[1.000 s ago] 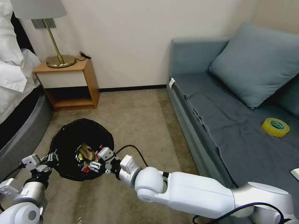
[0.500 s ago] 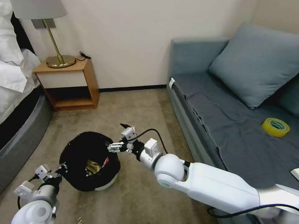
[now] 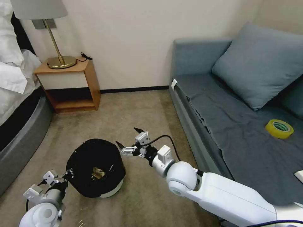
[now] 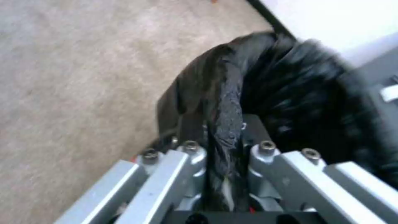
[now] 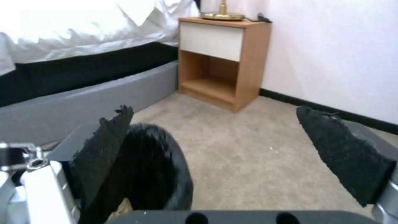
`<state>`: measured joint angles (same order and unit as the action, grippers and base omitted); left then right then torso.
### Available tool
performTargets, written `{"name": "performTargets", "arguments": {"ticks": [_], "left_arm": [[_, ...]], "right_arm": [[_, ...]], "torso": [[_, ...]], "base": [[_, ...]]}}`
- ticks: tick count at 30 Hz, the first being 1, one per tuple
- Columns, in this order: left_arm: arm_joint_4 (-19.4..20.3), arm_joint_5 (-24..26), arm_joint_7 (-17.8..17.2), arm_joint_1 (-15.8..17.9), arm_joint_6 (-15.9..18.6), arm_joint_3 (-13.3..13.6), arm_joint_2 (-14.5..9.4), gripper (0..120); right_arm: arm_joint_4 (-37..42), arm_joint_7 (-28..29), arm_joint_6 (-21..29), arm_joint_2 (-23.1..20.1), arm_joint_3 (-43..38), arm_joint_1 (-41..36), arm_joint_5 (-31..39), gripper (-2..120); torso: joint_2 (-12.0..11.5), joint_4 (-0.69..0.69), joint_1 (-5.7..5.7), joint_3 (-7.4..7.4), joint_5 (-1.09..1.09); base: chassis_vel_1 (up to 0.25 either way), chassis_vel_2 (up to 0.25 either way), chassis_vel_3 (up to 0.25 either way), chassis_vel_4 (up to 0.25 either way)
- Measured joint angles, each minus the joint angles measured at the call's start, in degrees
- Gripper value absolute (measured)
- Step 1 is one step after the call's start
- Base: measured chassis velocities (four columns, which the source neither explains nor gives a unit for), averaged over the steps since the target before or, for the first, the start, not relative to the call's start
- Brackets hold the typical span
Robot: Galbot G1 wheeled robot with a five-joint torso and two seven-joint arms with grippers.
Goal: Pick up the trash bin, then pick up the garbage on the floor and place it into the trash bin.
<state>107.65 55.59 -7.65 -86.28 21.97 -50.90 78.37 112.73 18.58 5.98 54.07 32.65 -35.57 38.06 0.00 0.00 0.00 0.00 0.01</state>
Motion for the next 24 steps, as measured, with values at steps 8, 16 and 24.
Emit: {"name": "performTargets", "arguments": {"ticks": [8,16,24], "left_arm": [[7.2,-5.5,3.1,-4.5,-0.2,-2.0,0.6,61],[12.9,-14.1,9.1,-8.9,-5.8,-3.3,2.0,87],[14.3,-27.4,19.5,-9.9,-22.7,0.7,5.8,100]], "right_arm": [[6.6,-0.7,1.2,-5.0,-8.6,-8.8,-0.5,100],[10.0,0.2,1.5,-6.7,-15.2,-13.9,-2.0,100],[12.7,4.5,0.6,-4.0,-32.7,-27.7,-8.7,100]], "torso": [[0.0,0.0,0.0,0.0,0.0],[0.0,0.0,0.0,0.0,0.01],[0.0,-0.01,0.0,0.0,0.0]], "base": [[0.0,0.0,0.0,0.0],[0.0,0.0,0.0,0.0],[0.0,0.0,0.0,0.0]]}}
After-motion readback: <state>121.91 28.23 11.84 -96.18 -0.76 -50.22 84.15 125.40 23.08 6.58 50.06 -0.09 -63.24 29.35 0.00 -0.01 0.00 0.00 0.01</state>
